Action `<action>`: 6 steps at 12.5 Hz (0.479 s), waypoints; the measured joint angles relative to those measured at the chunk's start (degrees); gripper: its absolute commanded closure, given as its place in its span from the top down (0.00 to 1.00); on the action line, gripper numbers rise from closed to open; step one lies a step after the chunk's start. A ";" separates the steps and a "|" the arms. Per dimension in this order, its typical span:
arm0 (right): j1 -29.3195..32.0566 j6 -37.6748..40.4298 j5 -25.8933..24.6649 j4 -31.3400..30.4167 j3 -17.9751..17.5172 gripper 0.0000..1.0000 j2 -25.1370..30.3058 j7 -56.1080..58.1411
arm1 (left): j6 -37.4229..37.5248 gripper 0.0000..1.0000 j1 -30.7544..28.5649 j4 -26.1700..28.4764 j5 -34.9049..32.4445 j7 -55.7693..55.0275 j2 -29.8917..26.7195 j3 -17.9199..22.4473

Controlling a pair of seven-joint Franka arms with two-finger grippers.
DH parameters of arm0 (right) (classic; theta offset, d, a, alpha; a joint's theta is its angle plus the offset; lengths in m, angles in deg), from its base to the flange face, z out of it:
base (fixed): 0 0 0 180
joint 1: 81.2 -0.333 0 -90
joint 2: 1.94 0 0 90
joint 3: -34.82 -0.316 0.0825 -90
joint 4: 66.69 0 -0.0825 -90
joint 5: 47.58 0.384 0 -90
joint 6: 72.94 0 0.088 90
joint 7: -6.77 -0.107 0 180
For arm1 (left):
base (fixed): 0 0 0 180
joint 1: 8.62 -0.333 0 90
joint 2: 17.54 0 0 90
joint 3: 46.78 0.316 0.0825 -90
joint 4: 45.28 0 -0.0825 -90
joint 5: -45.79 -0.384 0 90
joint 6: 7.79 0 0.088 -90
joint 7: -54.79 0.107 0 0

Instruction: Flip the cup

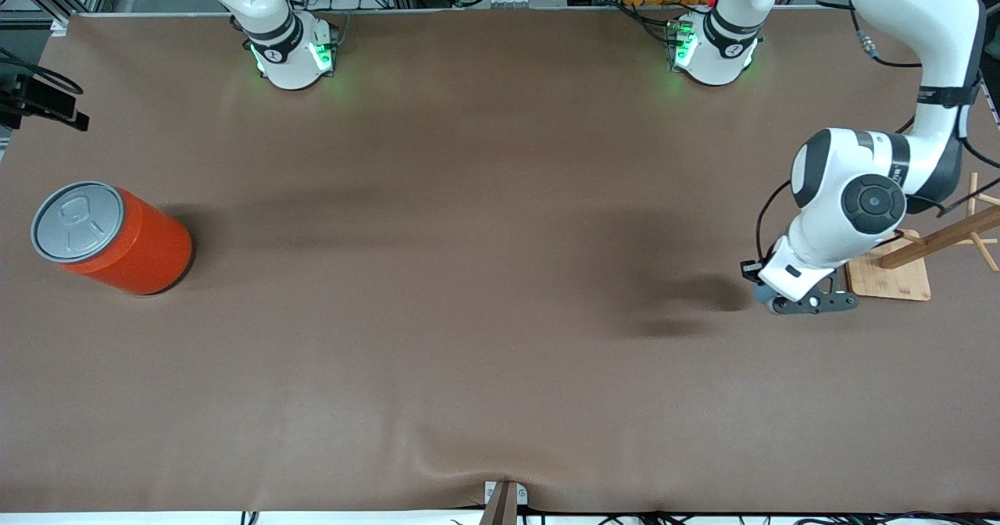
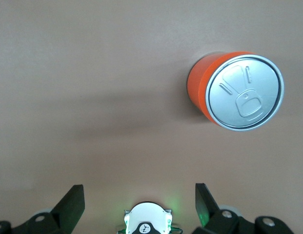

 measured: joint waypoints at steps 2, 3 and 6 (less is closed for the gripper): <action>-0.34 0.01 -0.01 -1.15 -0.20 1.00 -0.10 0.88 | -1.88 0.00 0.01 2.70 1.63 0.00 -0.81 -1.07; -0.33 -0.01 -0.01 -1.65 -0.20 1.00 -0.31 1.95 | -2.26 0.01 0.02 3.73 1.78 -0.03 -1.17 -1.54; -0.33 -0.30 0.03 -1.88 -0.21 1.00 -1.34 3.55 | -2.44 0.00 0.00 5.54 1.80 -0.03 -1.32 -1.79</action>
